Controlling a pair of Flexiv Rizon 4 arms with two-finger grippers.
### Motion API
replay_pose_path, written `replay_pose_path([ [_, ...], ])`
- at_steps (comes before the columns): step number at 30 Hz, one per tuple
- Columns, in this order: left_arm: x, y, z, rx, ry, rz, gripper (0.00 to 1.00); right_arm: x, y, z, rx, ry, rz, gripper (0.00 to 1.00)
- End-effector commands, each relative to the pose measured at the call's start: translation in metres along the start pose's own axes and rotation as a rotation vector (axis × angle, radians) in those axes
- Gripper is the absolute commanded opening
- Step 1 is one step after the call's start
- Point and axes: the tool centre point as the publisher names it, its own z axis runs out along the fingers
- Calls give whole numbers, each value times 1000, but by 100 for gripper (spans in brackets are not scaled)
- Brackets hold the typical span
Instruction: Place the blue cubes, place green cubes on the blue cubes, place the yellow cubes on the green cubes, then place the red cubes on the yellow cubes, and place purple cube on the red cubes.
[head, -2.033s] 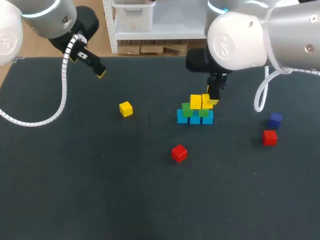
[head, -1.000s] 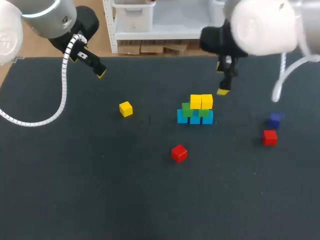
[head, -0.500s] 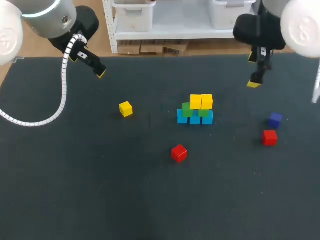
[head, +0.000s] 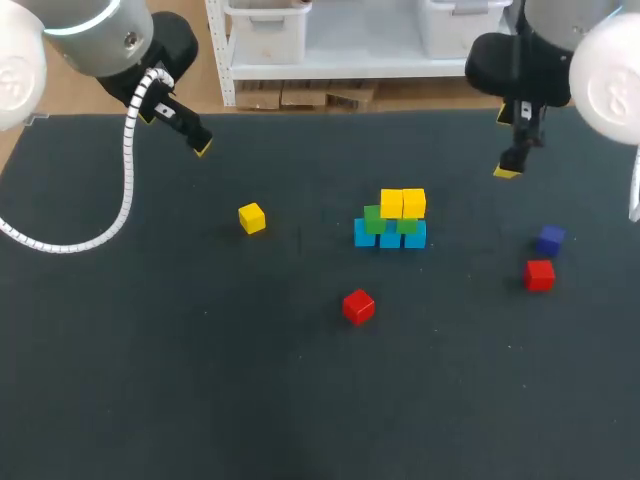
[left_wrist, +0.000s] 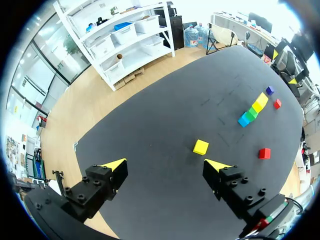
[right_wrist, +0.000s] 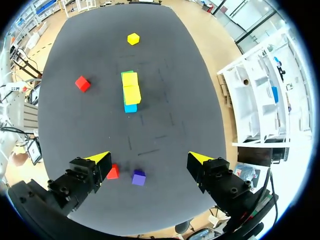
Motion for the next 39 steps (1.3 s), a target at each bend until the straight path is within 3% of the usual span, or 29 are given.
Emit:
replay_pose_path([
  [1,-1,1,0,3,0,2,100,0,4,1,8,-25,3,100],
  [4,-1,1,0,3,0,2,100,-8,5,2,4,-158,50,100],
  [9,-1,1,0,3,0,2,100,-19,-1,0,33,-311,144,100],
  [15,-1,1,0,3,0,2,100,-13,-26,-18,133,-482,329,100],
  [21,-1,1,0,3,0,2,100,-11,-39,-31,193,-515,358,100],
  [39,-1,1,0,3,0,2,100,-12,-43,-32,199,-537,367,100],
])
